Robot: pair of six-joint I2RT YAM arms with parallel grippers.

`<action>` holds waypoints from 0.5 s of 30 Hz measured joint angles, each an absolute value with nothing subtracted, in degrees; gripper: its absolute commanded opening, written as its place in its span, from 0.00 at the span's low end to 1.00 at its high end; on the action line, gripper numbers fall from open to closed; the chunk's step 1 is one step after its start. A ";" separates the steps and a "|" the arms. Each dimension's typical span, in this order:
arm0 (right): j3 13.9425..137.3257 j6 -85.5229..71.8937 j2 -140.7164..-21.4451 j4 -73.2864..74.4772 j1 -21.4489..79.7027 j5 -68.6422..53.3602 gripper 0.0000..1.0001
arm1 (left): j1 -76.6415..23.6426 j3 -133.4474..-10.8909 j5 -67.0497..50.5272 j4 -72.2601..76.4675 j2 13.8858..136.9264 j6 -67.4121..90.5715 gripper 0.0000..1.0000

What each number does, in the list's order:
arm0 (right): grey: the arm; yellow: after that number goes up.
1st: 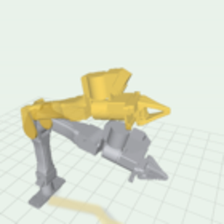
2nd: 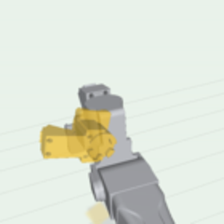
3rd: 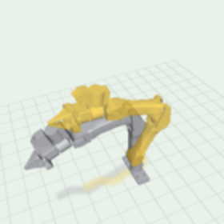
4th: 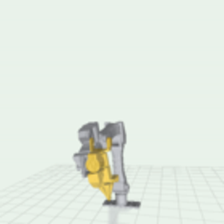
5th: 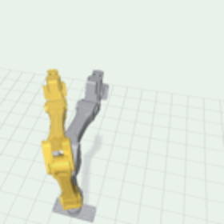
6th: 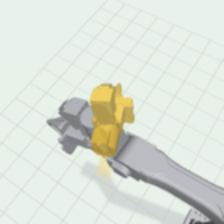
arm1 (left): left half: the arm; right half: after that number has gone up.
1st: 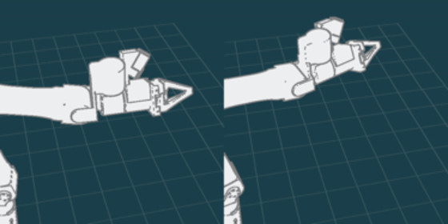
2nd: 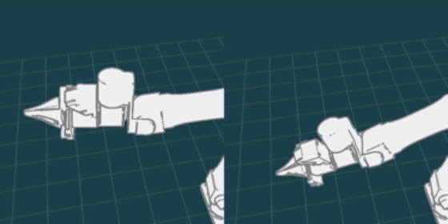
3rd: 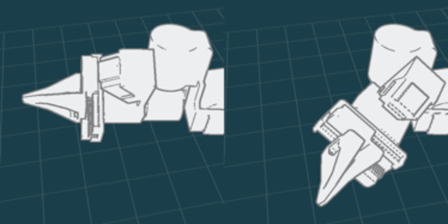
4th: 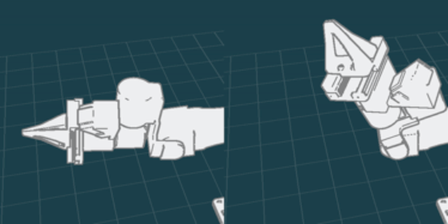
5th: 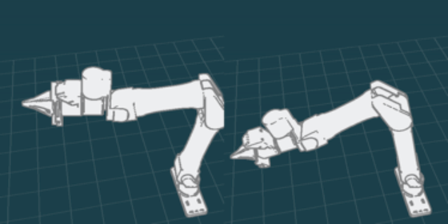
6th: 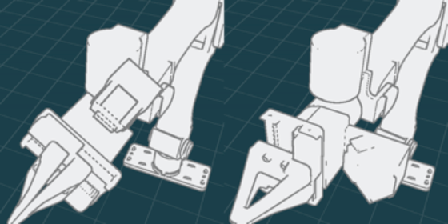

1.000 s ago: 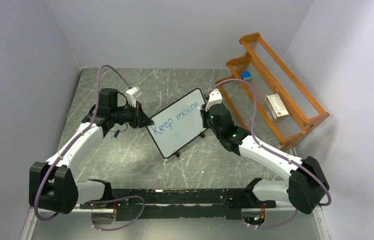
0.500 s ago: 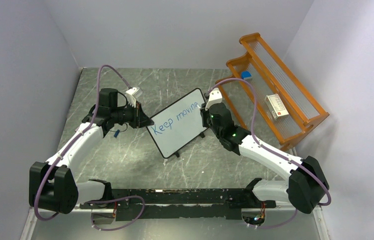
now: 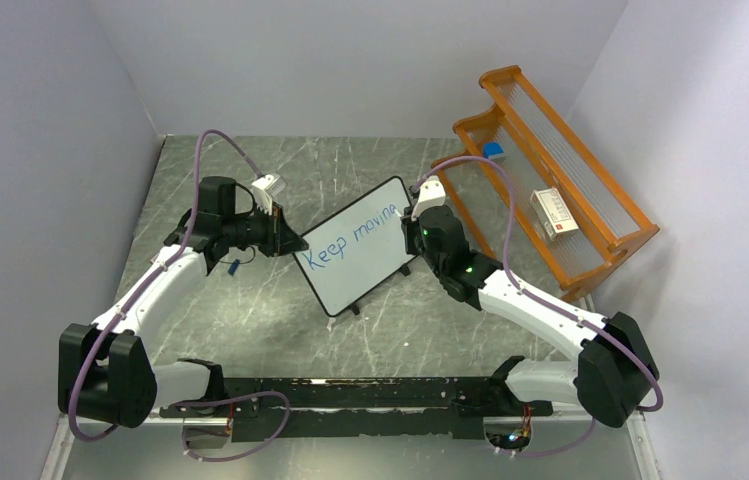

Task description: Write a sentence on the whiteboard

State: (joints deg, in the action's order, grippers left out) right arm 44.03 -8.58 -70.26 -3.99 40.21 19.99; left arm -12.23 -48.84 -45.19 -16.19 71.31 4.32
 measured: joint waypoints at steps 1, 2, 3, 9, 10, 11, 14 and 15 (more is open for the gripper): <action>44.01 -8.62 -70.26 -3.97 40.21 19.94 0.00 | -12.23 -48.84 -45.19 -16.19 71.31 4.32 0.05; 43.97 -8.69 -70.26 -3.97 40.18 19.90 0.00 | -12.23 -48.84 -45.19 -16.19 71.31 4.32 0.05; 43.90 -8.78 -70.22 -3.95 40.18 19.88 0.00 | -12.23 -48.84 -45.19 -16.19 71.31 4.32 0.05; 43.18 -9.04 -69.69 -2.63 40.18 19.73 0.00 | -12.23 -48.84 -45.17 -16.21 71.31 4.29 0.05; 43.03 -9.08 -69.54 -2.48 40.18 19.68 0.00 | -12.23 -48.84 -45.17 -16.21 71.31 4.32 0.05; 42.83 -9.19 -69.34 -2.15 40.18 19.64 0.00 | -12.23 -48.84 -45.19 -16.21 71.31 4.32 0.05; 42.39 -9.30 -69.10 -1.67 40.18 19.46 0.00 | -12.23 -48.84 -45.19 -16.23 71.31 4.29 0.05; 42.33 -9.39 -69.04 -1.56 40.18 19.44 0.00 | -12.23 -48.84 -45.19 -16.23 71.31 4.32 0.05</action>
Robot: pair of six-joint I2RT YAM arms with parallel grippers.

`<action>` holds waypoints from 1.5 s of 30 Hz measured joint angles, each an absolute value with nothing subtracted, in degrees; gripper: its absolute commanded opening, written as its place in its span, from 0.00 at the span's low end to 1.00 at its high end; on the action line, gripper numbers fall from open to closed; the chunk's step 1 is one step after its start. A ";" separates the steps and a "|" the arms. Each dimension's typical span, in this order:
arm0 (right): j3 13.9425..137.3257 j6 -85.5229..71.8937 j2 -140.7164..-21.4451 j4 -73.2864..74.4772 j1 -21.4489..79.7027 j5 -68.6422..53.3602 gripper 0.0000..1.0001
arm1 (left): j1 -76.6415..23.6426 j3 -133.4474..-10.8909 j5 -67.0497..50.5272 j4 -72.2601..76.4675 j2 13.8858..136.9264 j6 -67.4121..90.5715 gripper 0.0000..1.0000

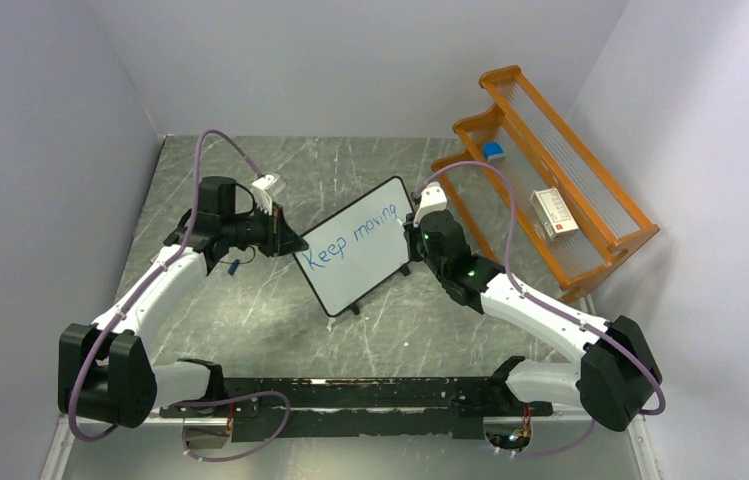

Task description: Write a sentence on the whiteboard

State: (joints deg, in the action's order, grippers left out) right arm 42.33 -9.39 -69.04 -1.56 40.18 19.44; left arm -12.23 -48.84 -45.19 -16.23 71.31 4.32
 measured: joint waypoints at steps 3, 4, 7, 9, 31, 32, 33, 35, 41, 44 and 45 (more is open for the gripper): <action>42.30 -9.50 -68.86 -1.21 40.18 19.22 0.00 | -12.23 -48.84 -45.19 -16.27 71.31 4.32 0.05; 42.30 -9.65 -68.82 -1.04 40.18 19.16 0.00 | -12.23 -48.84 -45.19 -16.27 71.31 4.32 0.05; 42.06 -9.82 -68.62 -0.84 40.18 18.83 0.00 | -12.23 -48.84 -45.19 -16.27 71.31 4.32 0.05; 41.98 -9.89 -68.55 -0.54 40.18 18.76 0.00 | -12.23 -48.84 -45.19 -16.29 71.31 4.32 0.05; 41.78 -10.50 -64.36 0.34 40.18 16.82 0.00 | -12.23 -48.86 -45.17 -16.36 71.31 4.32 0.05; 41.65 -10.52 -63.64 0.34 40.18 16.71 0.00 | -12.23 -48.86 -45.17 -16.36 71.31 4.32 0.05; 41.52 -10.52 -62.92 0.36 40.18 16.58 0.00 | -12.23 -48.86 -45.15 -16.36 71.31 4.32 0.05; 41.50 -10.52 -61.93 0.45 40.18 16.12 0.00 | -12.23 -48.86 -45.15 -16.36 71.31 4.32 0.05; 40.80 -10.76 -60.69 0.93 40.51 14.31 0.00 | -12.23 -48.97 -45.06 -16.58 71.31 4.32 0.05; 40.36 -10.76 -60.12 1.74 41.28 13.91 0.00 | -12.23 -48.99 -45.01 -16.58 71.31 4.32 0.05; 40.25 -10.76 -59.88 1.98 41.60 13.87 0.00 | -12.23 -48.99 -45.01 -16.58 71.31 4.32 0.05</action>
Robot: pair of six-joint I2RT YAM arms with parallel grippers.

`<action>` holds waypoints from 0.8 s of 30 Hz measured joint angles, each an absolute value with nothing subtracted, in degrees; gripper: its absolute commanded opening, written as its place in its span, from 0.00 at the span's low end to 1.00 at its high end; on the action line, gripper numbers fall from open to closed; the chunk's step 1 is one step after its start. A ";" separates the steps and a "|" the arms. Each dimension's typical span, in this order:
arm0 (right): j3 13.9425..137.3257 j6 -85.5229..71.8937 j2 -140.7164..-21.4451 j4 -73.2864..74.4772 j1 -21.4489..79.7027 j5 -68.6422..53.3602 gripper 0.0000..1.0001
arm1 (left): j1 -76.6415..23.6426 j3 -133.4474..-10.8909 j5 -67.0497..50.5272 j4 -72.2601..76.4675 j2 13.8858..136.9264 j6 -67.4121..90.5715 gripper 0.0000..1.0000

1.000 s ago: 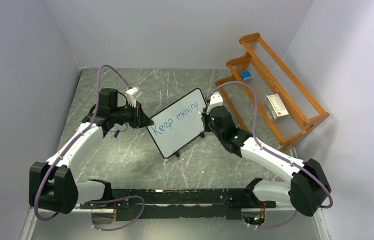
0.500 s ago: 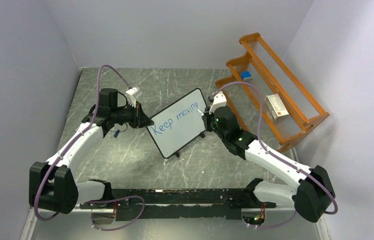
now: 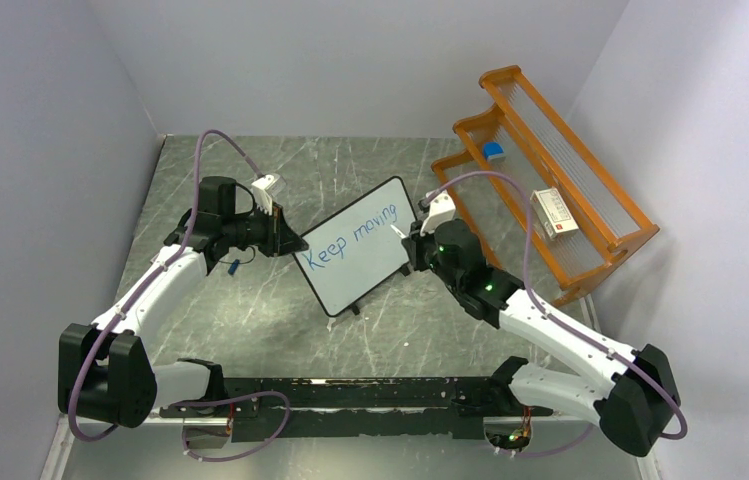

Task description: Write a sentence on the whiteboard

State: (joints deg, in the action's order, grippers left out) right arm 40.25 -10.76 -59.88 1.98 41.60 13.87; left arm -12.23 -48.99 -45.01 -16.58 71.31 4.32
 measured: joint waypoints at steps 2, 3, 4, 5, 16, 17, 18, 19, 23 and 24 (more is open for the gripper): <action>39.88 -10.76 -59.18 2.37 42.52 13.93 0.00 | -12.23 -48.99 -44.99 -16.60 71.31 4.32 0.05; 39.68 -10.74 -58.78 2.74 43.13 14.09 0.00 | -12.23 -48.99 -44.99 -16.60 71.31 4.32 0.05; 39.59 -10.74 -58.43 3.16 43.79 14.35 0.00 | -12.23 -48.99 -44.99 -16.58 71.31 4.32 0.05; 39.44 -10.70 -58.04 3.42 44.75 14.66 0.00 | -12.23 -48.99 -44.97 -16.60 71.31 4.32 0.05; 37.19 -10.41 -57.21 4.67 56.23 19.57 0.00 | -12.32 -49.01 -44.80 -16.60 71.31 4.34 0.05; 36.77 -10.39 -57.19 4.64 56.84 19.86 0.00 | -12.32 -49.01 -44.77 -16.60 71.31 4.34 0.05; 36.23 -10.33 -57.21 4.60 57.69 20.27 0.00 | -12.32 -49.01 -44.80 -16.60 71.31 4.34 0.05; 35.83 -10.28 -57.32 4.62 58.57 20.62 0.00 | -12.32 -49.01 -44.77 -16.60 71.31 4.36 0.05; 35.55 -9.93 -59.02 4.03 62.02 22.63 0.00 | -12.32 -49.01 -44.77 -16.60 71.31 4.38 0.05; 35.55 -9.82 -59.51 3.73 62.87 23.20 0.00 | -12.32 -49.01 -44.77 -16.60 71.31 4.38 0.05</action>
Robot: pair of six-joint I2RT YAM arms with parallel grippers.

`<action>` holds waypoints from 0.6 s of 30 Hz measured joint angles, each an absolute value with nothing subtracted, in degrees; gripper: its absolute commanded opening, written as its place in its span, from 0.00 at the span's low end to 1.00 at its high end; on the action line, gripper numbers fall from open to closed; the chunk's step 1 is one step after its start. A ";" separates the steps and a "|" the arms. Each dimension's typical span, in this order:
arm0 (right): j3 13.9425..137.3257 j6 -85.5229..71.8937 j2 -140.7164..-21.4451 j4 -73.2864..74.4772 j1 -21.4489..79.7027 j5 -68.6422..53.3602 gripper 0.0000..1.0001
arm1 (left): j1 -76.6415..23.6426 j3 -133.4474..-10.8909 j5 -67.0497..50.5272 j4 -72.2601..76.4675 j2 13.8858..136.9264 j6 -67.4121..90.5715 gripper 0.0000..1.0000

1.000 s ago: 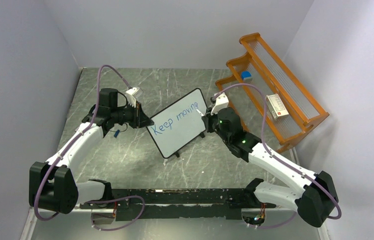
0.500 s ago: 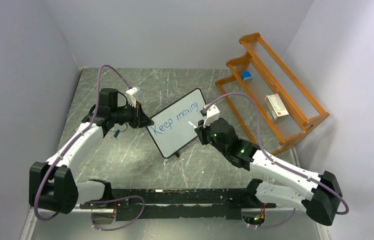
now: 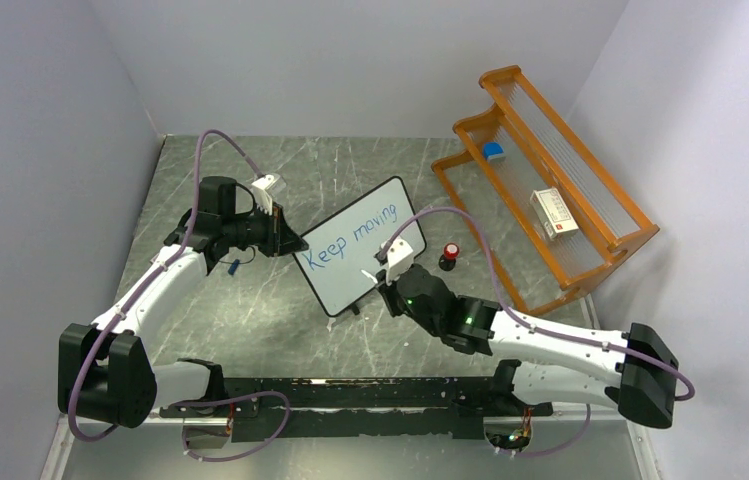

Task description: Write a sentence on the whiteboard

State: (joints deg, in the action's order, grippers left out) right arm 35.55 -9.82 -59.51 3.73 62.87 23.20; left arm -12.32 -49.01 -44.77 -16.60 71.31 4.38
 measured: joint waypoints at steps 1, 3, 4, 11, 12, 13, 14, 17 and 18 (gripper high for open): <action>35.55 -9.74 -59.86 3.49 63.48 23.64 0.00 | -12.32 -49.01 -44.77 -16.60 71.31 4.38 0.05; 35.55 -9.28 -60.58 2.44 64.99 24.91 0.00 | -12.32 -49.01 -44.77 -16.60 71.31 4.38 0.05; 35.55 -9.04 -60.86 1.76 65.67 25.47 0.00 | -12.32 -49.01 -44.77 -16.60 71.31 4.38 0.05; 35.99 -7.62 -64.97 -1.26 68.05 28.12 0.00 | -12.32 -49.01 -44.77 -16.60 71.31 4.38 0.05; 35.99 -7.44 -65.54 -1.61 68.16 28.21 0.00 | -12.32 -49.01 -44.77 -16.60 71.31 4.38 0.05; 35.99 -7.29 -65.98 -1.87 68.36 28.34 0.00 | -12.32 -49.01 -44.77 -16.60 71.31 4.38 0.05; 36.01 -7.18 -66.17 -2.11 68.49 28.42 0.00 | -12.32 -49.01 -44.77 -16.60 71.31 4.38 0.05; 36.25 -6.63 -66.39 -2.76 68.95 28.80 0.00 | -12.32 -49.01 -44.77 -16.60 71.31 4.38 0.05; 36.47 -6.50 -66.39 -3.07 69.06 28.88 0.00 | -12.32 -49.01 -44.77 -16.60 71.31 4.38 0.05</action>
State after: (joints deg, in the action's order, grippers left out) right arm 36.47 -6.50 -66.39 -3.07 69.06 28.88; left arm -12.32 -49.01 -44.77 -16.60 71.31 4.38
